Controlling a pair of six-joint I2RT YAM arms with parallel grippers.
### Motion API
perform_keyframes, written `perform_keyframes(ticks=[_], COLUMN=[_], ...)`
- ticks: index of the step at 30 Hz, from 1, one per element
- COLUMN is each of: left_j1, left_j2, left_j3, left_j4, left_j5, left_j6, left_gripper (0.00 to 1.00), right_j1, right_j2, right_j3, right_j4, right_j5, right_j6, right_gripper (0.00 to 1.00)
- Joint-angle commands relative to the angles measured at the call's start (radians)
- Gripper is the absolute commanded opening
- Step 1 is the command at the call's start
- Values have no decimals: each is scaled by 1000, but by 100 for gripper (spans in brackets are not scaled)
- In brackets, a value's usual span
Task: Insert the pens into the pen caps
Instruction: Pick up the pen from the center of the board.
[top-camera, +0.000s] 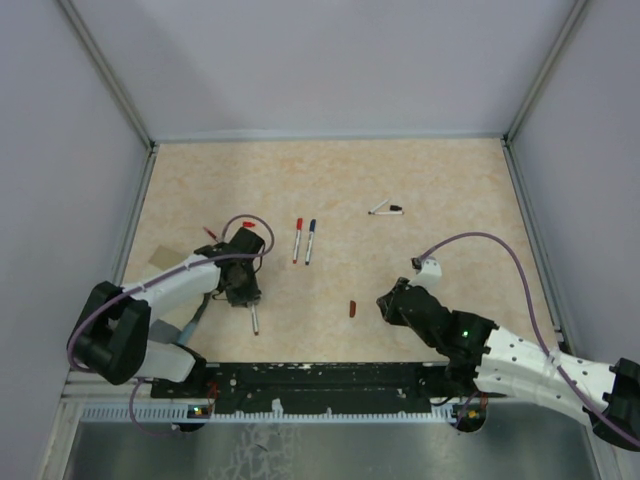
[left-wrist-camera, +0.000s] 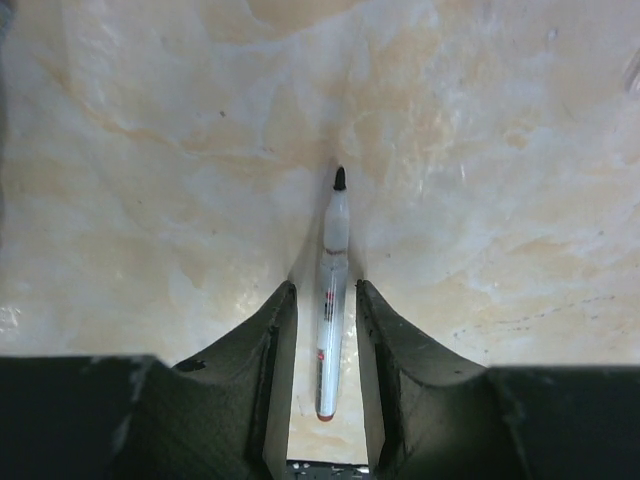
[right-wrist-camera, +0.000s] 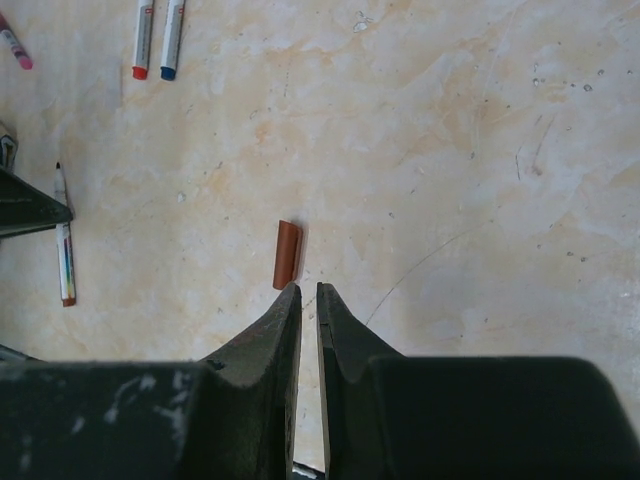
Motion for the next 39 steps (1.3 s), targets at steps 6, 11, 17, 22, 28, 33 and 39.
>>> perform_keyframes(ticks=[6,11,17,22,28,33,39], left_j1=[-153,-174,-174,-199,-274,-332,-397], left_j2=[16,35,50,-3,-149,-195,-167], left_j3=[-42,-60,-37,10,69,101,134], left_j4=[-112,-93,-52,-16,114,222,322], left_j5=[-69,-83,-85,-57,50,103,81], left_j6=[-147,-160,-102,-41,-16,-78,-148], left_gripper=[34,22,8,7,7,8,8], right_j1=[7,7,7,7,7,7,21], right_j2=[-2,-1,0,3,62,115,163], right_j3=[-2,1,11,16,31,42,-25], right_j4=[58,58,46,90,270,396,590], right_j5=[8,6,8,-22,-167,-244,-312], right_j6=[12,11,8,-49,-155,-166,-51], right_gripper=[12,12,12,15,30,36,45])
